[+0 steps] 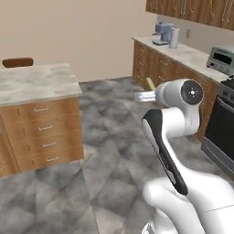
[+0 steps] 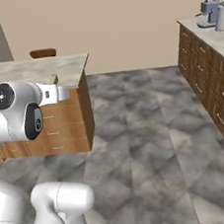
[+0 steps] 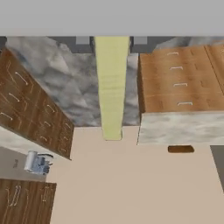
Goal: Pick the egg and butter from the fridge and place them by the bowl for mixing.
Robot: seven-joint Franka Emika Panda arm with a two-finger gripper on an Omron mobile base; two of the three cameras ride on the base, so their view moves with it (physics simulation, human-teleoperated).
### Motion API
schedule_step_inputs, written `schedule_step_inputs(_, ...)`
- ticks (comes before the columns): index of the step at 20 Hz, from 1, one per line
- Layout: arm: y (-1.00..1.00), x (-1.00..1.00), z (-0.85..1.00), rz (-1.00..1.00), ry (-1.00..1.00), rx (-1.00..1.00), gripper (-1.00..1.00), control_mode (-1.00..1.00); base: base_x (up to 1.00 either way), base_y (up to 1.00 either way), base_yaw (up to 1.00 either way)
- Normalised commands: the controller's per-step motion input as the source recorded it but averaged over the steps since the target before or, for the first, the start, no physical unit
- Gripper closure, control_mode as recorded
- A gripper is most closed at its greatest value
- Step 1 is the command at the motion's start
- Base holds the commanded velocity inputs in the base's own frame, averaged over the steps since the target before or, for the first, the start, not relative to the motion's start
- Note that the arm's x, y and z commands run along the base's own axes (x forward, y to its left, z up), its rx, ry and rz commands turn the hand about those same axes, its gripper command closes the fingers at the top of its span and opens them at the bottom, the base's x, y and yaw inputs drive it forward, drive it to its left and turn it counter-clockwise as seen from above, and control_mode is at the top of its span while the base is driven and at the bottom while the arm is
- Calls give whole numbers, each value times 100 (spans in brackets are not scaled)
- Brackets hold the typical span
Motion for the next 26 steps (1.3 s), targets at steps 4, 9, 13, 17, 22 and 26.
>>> schedule_step_inputs(4, 0, 0, 0, 0, 0, 0, 100, 100, 44, -5, 73)
schedule_step_inputs(9, 0, 0, 0, 0, 0, 0, 100, 100, 40, -4, 75)
schedule_step_inputs(13, 0, 0, 0, 0, 0, 0, 100, 100, 41, -4, 75)
schedule_step_inputs(17, 0, 0, 0, 0, 0, 0, 100, 100, 41, -3, 75)
schedule_step_inputs(22, 0, 0, 0, 0, 0, 0, 100, 100, 41, -3, 75)
schedule_step_inputs(26, 0, 0, 0, 0, 0, 0, 100, 100, 30, -3, 83)
